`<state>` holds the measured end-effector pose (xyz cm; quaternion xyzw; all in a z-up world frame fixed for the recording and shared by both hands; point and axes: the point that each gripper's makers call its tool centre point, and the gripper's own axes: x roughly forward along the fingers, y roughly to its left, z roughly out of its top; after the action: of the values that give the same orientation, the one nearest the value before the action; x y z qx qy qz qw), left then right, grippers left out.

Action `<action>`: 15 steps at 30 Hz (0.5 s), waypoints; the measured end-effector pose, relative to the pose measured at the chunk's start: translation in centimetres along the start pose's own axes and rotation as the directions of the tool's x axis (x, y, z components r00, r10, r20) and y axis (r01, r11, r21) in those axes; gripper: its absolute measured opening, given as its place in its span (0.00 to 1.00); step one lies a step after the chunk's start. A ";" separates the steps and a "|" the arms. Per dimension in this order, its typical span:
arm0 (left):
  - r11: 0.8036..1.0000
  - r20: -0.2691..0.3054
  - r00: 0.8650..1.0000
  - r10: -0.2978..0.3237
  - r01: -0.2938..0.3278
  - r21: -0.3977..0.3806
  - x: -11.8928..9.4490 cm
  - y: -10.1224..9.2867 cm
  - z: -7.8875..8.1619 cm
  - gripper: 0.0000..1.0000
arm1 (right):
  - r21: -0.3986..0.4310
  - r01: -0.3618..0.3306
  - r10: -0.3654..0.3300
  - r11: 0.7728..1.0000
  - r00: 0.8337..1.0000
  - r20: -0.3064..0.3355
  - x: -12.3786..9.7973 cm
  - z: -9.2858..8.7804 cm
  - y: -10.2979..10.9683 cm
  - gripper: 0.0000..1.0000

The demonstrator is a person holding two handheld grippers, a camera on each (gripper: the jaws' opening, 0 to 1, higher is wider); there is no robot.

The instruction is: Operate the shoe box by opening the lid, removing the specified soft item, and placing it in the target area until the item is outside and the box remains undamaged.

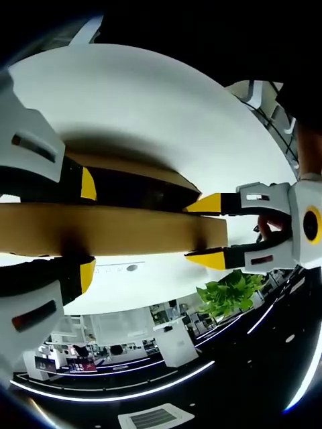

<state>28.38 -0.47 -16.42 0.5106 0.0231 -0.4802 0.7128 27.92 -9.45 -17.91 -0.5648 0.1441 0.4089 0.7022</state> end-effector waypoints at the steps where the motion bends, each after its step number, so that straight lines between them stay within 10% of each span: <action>1: 1.000 0.008 1.000 0.002 -0.002 -0.006 -0.4 0.1 0.1 0.31 | 0.001 0.001 -0.001 1.000 1.000 0.000 0.0 0.0 0.0 0.30; 6: 0.998 0.091 0.996 -0.025 0.030 -0.052 -2.9 -0.6 0.8 0.37 | 0.002 0.000 0.000 1.000 1.000 0.001 0.0 0.0 0.0 0.30; 15: 0.993 0.058 0.993 -0.098 0.102 -0.067 -5.1 -3.8 -1.4 0.37 | 0.008 -0.002 0.002 1.000 1.000 0.002 0.0 0.1 -0.2 0.30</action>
<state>23.60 3.88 -17.16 0.4704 0.0459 -0.5282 0.7054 28.02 -9.33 -17.76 -0.5613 0.1455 0.4098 0.7041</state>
